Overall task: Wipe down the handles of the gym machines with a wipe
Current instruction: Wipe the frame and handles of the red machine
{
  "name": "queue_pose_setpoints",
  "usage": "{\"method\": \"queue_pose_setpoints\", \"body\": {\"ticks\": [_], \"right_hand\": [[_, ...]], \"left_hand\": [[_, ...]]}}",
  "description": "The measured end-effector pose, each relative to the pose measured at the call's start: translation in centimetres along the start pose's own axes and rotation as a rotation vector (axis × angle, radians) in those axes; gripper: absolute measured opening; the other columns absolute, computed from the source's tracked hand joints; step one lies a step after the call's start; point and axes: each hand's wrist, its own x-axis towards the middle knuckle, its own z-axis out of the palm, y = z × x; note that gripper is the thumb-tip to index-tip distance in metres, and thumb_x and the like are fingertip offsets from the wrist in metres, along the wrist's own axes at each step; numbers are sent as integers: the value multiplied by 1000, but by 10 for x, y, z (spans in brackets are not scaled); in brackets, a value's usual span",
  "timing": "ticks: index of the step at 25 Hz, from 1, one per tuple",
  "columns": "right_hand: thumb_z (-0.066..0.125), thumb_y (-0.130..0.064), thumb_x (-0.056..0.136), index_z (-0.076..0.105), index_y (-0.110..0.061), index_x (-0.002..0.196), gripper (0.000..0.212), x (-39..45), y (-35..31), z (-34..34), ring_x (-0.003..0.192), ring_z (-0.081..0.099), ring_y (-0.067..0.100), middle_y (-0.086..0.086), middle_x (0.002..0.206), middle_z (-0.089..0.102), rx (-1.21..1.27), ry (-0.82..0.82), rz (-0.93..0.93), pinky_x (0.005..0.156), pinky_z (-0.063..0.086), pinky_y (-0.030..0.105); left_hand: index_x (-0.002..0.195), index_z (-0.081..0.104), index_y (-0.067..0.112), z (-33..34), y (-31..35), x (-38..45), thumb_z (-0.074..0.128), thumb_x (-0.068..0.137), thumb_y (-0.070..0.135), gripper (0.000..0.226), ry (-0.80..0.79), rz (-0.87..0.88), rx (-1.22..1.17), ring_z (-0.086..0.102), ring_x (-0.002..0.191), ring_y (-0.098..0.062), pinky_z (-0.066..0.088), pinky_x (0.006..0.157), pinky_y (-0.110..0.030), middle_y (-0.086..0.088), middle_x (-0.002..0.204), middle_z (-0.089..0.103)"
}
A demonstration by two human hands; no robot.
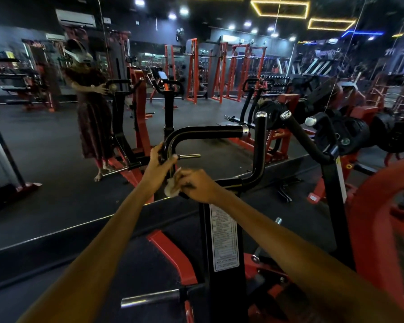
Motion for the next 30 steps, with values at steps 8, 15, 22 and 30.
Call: {"method": "queue_pose_setpoints", "body": {"ticks": [8,15,22,30], "right_hand": [[56,-3,87,65,-5,114,28,-45,14,-40,89,55,24,14,96,57,-139,149,374,77,47,31],[40,-23,100,46,-9,135,39,-87,19,-36,128,43,23,9,135,52,-291,90,461,113,26,38],[42,-22,98,45,-8,136,41,-55,-20,10,127,42,27,11,135,50,-222,61,320,112,25,40],[45,-10,96,51,-9,130,35,-122,41,-66,116,54,28,12,123,59,-299,108,551,106,38,43]], "left_hand": [[112,41,10,36,-22,-12,57,88,1,30,234,-202,-52,50,68,-6,41,48,-10,2,84,49],[109,37,12,37,-23,-15,54,89,6,27,255,-206,8,53,74,-16,46,68,-31,-2,87,49],[152,-1,21,37,-21,-12,63,86,17,92,269,178,861,-2,146,-35,-6,114,-48,-16,158,-8],[97,74,9,43,-26,-19,59,83,4,21,-18,452,1326,54,116,-30,-15,113,-38,-12,99,69]]}}
